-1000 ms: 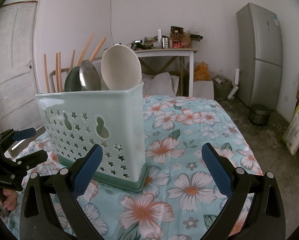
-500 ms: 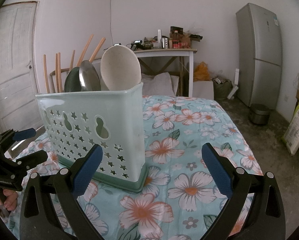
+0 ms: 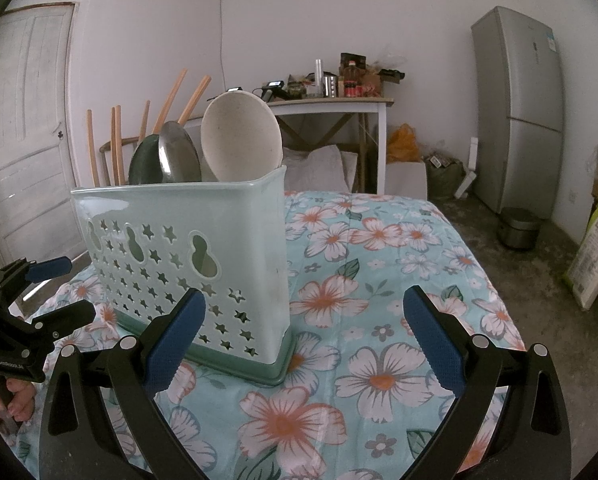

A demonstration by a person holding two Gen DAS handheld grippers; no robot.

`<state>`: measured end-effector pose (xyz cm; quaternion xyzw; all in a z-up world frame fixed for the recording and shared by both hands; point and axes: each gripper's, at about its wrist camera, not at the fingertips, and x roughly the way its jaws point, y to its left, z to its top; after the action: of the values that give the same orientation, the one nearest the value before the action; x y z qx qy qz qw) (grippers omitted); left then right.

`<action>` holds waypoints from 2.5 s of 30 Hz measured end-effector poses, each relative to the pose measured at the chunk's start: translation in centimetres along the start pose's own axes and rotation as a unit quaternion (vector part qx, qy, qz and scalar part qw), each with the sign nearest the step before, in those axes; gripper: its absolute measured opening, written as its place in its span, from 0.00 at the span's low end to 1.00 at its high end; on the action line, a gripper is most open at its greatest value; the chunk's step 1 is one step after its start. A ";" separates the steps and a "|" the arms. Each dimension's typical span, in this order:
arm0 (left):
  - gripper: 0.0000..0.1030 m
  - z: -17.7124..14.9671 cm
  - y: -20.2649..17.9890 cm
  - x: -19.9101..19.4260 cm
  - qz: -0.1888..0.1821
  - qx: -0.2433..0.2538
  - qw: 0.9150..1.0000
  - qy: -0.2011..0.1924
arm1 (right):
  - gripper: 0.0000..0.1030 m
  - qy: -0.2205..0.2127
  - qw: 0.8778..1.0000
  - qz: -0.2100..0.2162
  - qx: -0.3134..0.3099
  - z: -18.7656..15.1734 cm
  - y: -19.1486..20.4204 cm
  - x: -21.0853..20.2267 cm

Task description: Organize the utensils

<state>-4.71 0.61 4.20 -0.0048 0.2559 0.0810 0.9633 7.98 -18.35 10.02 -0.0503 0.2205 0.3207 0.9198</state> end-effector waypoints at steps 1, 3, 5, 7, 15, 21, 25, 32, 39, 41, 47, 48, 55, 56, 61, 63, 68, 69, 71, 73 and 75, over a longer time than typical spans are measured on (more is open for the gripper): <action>0.96 0.0 0.0 0.0 0.000 0.000 1.000 0.000 | 0.93 0.000 1.000 0.000 0.000 0.0 0.0 0.0; 0.96 0.0 0.0 0.0 0.000 0.000 1.000 0.000 | 0.93 0.000 1.000 0.000 0.000 0.0 0.0 0.0; 0.96 0.0 -0.1 0.0 0.000 0.000 1.000 0.000 | 0.93 0.000 1.000 0.000 0.000 0.0 0.0 0.0; 0.96 0.0 0.0 0.0 0.000 0.000 1.000 0.000 | 0.93 0.000 1.000 0.000 0.000 0.0 0.0 0.0; 0.96 0.0 -0.2 -0.2 0.000 0.003 1.000 -0.003 | 0.93 0.000 1.000 0.000 0.000 0.0 0.0 0.0; 0.96 -0.1 -0.2 -0.3 -0.001 0.004 1.000 -0.003 | 0.92 0.000 1.000 0.000 0.000 0.0 0.0 0.0; 0.96 -0.1 -0.1 -0.3 -0.002 0.006 1.000 -0.003 | 0.93 -0.001 1.000 0.000 0.000 0.0 0.0 0.0; 0.96 -0.1 -0.1 -0.3 -0.004 0.008 1.000 -0.002 | 0.93 -0.001 1.000 -0.001 -0.001 -0.1 0.0 0.0; 0.96 -0.1 -0.1 -0.4 -0.005 0.008 1.000 -0.003 | 0.93 -0.001 1.000 -0.001 0.000 0.0 0.0 0.0; 0.96 -0.1 -0.1 -0.3 -0.005 0.008 1.000 -0.003 | 0.93 0.000 1.000 -0.001 0.000 0.0 0.0 0.0; 0.96 -0.1 0.0 -0.4 -0.006 0.007 1.000 -0.002 | 0.93 -0.002 1.000 -0.002 0.001 0.1 -0.1 0.0; 0.96 0.0 0.1 -0.4 -0.007 0.006 1.000 -0.003 | 0.93 -0.002 1.000 -0.002 0.002 0.2 -0.2 0.0; 0.96 -0.1 -0.2 -0.5 -0.004 0.008 1.000 -0.007 | 0.93 -0.002 1.000 -0.002 0.001 0.3 -0.1 0.1; 0.96 -0.1 -0.1 -0.4 -0.004 0.008 1.000 -0.008 | 0.93 -0.002 1.000 -0.003 0.001 0.4 -0.2 0.1; 0.96 -0.1 0.0 -0.4 -0.004 0.008 1.000 -0.008 | 0.93 -0.001 1.000 -0.002 0.004 0.3 -0.2 0.1; 0.96 -0.2 0.0 -0.5 -0.004 0.007 1.000 -0.007 | 0.93 -0.001 1.000 -0.002 0.004 0.3 -0.2 0.1; 0.96 -0.3 0.0 -0.6 -0.005 0.006 1.000 -0.007 | 0.93 -0.001 1.000 -0.003 0.002 0.4 -0.1 0.2; 0.96 -0.3 -0.1 -0.6 -0.005 0.006 1.000 -0.007 | 0.93 -0.002 1.000 -0.002 0.003 0.3 -0.2 0.1; 0.96 -0.2 0.0 -0.6 -0.004 0.007 1.000 -0.007 | 0.93 -0.002 1.000 -0.003 0.001 0.5 -0.2 0.3; 0.96 -0.3 0.0 -0.6 -0.004 0.006 1.000 -0.007 | 0.93 -0.002 1.000 -0.003 0.002 0.6 -0.2 0.2; 0.96 -0.3 0.0 -0.6 -0.005 0.006 1.000 -0.007 | 0.93 -0.002 1.000 -0.003 0.003 0.6 -0.2 0.2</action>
<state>-5.35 0.48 4.28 0.0005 0.2501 0.0750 0.9653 8.42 -18.27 10.45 -0.0476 0.2195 0.3176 0.9212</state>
